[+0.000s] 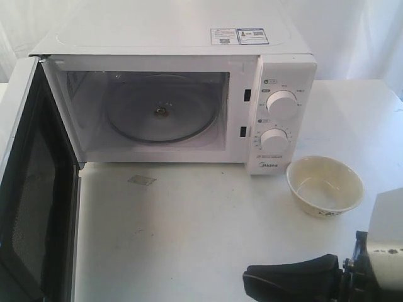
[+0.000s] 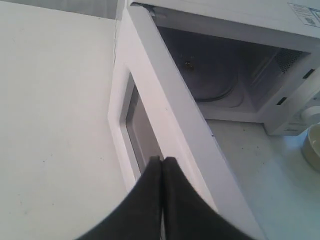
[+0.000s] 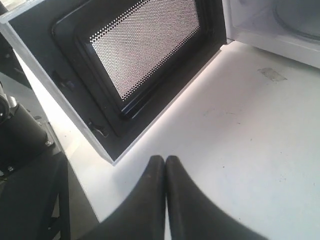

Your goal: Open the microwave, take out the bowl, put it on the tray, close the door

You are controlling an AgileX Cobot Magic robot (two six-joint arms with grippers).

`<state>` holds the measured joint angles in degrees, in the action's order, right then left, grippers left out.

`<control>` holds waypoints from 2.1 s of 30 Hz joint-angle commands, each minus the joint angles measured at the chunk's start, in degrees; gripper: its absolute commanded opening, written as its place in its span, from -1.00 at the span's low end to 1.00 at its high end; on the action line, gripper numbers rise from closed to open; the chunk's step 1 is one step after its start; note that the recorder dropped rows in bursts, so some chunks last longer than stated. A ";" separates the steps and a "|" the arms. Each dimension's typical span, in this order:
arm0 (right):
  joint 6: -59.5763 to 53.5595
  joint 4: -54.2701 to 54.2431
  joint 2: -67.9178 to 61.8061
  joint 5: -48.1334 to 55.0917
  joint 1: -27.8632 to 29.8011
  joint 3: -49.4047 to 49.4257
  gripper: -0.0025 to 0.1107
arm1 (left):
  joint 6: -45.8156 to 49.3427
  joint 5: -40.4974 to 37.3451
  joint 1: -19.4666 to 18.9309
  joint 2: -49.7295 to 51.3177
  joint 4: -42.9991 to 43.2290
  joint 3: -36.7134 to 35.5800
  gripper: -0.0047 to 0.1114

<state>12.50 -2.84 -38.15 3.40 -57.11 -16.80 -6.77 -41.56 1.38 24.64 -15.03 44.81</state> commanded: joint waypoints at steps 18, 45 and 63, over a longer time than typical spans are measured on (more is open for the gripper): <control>-0.68 0.16 -0.07 -3.40 -0.12 2.58 -0.96 | 18.42 -5.67 -0.02 8.02 7.38 -5.13 -0.92; -5.03 0.27 3.37 -9.64 -0.21 -2.75 -0.96 | 72.78 2.63 1.65 33.16 -40.94 -1.34 -0.92; -6.47 0.27 3.25 -9.32 -1.15 -2.48 -0.96 | 77.39 25.76 18.39 45.31 -47.74 3.45 -0.92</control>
<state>7.35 -2.73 -35.08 -5.94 -58.23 -19.29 70.64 -16.07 18.31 68.74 -59.67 46.06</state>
